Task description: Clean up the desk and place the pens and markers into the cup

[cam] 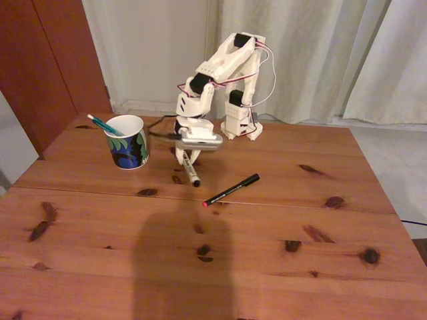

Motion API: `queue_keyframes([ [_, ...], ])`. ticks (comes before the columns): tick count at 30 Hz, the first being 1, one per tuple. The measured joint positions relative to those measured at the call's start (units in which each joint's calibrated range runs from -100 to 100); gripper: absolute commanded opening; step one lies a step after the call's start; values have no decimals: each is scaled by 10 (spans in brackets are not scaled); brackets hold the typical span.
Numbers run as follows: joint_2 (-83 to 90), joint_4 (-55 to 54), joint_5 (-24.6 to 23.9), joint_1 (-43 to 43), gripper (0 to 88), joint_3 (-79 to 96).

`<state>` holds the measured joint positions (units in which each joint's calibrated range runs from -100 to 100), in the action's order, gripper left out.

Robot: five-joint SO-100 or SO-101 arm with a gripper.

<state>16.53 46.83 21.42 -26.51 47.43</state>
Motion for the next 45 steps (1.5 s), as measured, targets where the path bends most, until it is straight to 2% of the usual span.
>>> queue_keyframes([
  [4, 0, -34, -94, 17, 8, -42],
  [11, 0, -203, -229, 23, 8, -46],
  [20, -1, -338, -316, -7, 8, -46],
  [25, 34, -452, -344, -30, 8, 13],
  [32, 97, -596, -350, -70, 8, 134],
  [45, 176, -620, -349, -157, 8, 177],
])
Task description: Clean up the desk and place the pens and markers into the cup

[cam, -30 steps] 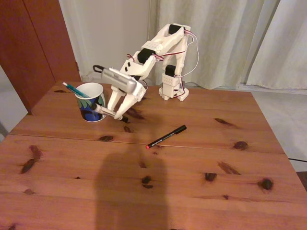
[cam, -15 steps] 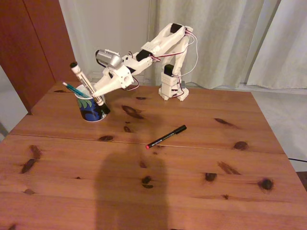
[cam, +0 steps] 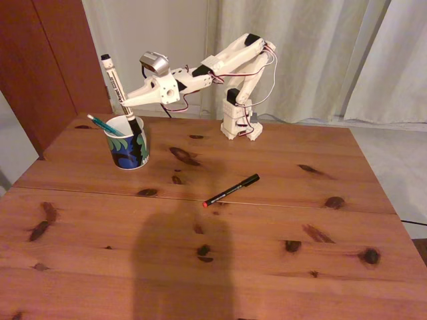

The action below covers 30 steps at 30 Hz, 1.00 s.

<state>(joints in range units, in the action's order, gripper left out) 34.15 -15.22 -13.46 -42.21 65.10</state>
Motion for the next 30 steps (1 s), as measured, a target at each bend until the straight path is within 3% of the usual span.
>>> queue_keyframes([
  [21, 0, 0, 35, -84, 15, 0],
  [30, 0, 0, 69, -85, 117, 0],
])
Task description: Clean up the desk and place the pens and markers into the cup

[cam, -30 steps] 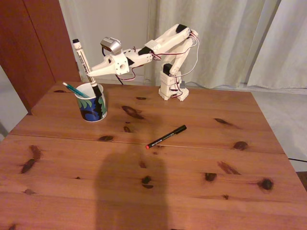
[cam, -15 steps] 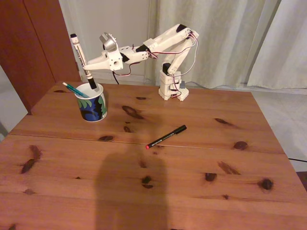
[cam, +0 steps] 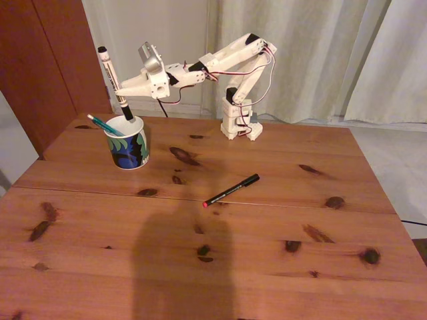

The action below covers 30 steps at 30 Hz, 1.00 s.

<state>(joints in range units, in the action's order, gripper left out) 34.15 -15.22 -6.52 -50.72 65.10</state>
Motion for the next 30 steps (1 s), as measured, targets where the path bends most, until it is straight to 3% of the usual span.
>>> queue_keyframes([
  [12, 0, 0, 12, 3, 109, 0],
  [17, 0, 2, 24, 69, 108, 0],
  [26, 0, 202, 67, 193, 108, -80],
  [30, 0, 228, 70, 217, 113, -87],
])
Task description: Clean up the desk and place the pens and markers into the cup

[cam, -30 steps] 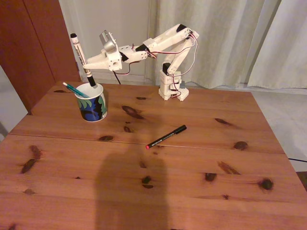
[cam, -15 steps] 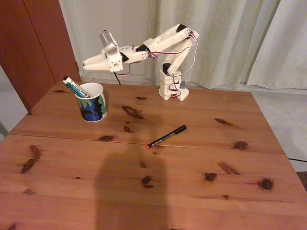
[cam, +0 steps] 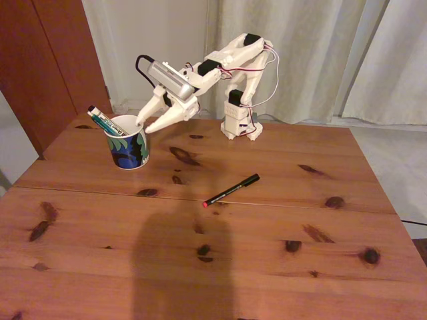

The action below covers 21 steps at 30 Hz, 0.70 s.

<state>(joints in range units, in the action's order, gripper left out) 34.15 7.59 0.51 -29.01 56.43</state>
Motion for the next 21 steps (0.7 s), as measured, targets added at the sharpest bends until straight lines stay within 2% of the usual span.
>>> queue_keyframes([
  [21, 3, 7, -8, 12, 113, 22],
])
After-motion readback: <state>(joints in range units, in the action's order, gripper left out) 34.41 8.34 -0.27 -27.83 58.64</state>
